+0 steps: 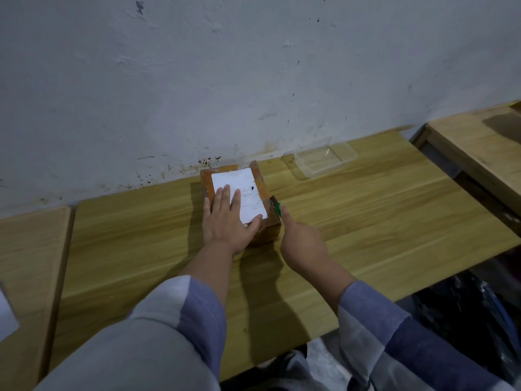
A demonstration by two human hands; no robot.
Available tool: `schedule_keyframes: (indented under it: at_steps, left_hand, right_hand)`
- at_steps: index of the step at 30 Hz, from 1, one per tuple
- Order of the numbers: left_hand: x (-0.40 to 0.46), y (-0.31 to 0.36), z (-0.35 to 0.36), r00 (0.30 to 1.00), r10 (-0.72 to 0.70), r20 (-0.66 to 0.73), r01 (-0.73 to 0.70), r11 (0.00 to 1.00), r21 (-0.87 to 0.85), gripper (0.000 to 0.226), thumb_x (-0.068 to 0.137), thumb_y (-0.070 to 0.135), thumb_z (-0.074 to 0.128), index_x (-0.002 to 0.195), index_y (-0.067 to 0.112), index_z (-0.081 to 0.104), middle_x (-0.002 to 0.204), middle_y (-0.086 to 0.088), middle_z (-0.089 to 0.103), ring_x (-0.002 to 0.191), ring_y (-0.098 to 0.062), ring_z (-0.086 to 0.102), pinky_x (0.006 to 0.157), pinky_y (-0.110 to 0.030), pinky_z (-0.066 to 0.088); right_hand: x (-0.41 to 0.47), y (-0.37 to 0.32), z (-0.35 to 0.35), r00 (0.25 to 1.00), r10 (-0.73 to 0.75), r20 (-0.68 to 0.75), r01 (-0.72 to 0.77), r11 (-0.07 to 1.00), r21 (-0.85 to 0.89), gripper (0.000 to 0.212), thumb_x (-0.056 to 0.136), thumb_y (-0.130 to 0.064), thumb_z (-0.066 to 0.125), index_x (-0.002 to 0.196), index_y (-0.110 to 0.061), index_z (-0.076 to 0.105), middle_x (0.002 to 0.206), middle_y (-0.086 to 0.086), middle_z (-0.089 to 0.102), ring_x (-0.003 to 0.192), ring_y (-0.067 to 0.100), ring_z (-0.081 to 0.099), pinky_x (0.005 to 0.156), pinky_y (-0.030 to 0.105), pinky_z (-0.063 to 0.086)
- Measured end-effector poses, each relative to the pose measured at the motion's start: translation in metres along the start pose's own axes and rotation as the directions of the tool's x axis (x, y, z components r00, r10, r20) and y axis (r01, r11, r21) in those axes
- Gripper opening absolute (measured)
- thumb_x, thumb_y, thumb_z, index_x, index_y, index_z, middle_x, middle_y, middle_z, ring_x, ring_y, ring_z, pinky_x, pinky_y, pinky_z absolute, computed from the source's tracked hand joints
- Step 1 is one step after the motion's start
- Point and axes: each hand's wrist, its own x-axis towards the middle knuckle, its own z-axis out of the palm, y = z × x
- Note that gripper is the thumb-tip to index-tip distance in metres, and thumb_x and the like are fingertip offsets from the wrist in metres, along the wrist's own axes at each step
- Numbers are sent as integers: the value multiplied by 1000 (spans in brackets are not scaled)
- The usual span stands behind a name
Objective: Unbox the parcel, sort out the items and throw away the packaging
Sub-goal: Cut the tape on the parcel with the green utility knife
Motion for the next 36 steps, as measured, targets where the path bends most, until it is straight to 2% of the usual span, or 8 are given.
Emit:
schedule_keyframes:
  at_steps: [6,10,12,16,19,22,27,36]
  left_hand:
    - [0,-1,0,1000,4,7,-4,1000,3,85,86,73,13,152,21,2,161,-4,-6,147,-19,-11,119,-46,-7]
    - [-2,5,-1,1000,-22,13,23,999,-36,84,86,72,14,152,21,3,161,-4,-6,147,-20,-12,117,-46,-10]
    - [-4,11,-2,999,-46,27,48,997,-65,83,88,71,14,152,20,1,161,-4,-9,147,-19,-14,116,-46,-12]
    - [-10,19,-6,995,-58,78,68,989,-131,81,90,68,14,152,20,-2,160,-2,-13,146,-17,-18,117,-46,-13]
    - [-12,13,-13,993,3,119,18,985,-174,84,87,73,16,152,23,3,160,-1,-12,146,-16,-17,117,-45,-13]
    - [-14,-5,-19,972,181,148,-164,980,-115,97,77,82,25,152,24,3,160,1,-10,146,-14,-13,117,-42,-10]
    - [-20,-20,-17,953,286,102,-283,958,-43,95,82,73,41,152,22,2,161,-2,-7,147,-16,-9,117,-38,-7]
    - [-20,21,-7,988,127,83,-127,992,-10,88,87,69,32,152,18,2,161,-5,-6,147,-19,-9,118,-41,-5]
  right_hand:
    - [-6,8,4,1000,-8,10,8,1000,1,71,91,-8,38,150,-30,5,108,15,63,97,31,61,70,34,41]
    - [-5,17,0,994,48,-97,-19,960,279,57,95,-18,37,146,-36,20,103,14,66,84,30,62,65,33,46]
    - [2,21,4,993,74,-91,-24,886,463,55,95,-19,37,145,-38,23,102,8,63,80,29,62,67,41,54]
    - [16,21,14,996,48,-81,15,769,639,55,98,-17,38,147,-35,21,119,10,61,80,25,61,76,45,55]
    - [24,15,17,991,84,-101,8,731,683,61,96,-19,45,148,-36,16,131,8,56,82,28,63,77,47,56]
    - [32,12,16,984,143,-103,-40,751,659,69,94,-17,50,148,-39,13,136,9,53,95,35,65,79,49,57]
    - [40,20,8,993,118,-8,-76,691,718,65,97,-13,44,147,-41,15,133,13,51,77,28,59,46,30,48]
    - [-7,61,17,997,74,36,-74,613,786,59,99,-11,35,148,-39,16,93,7,60,59,17,50,46,26,44]
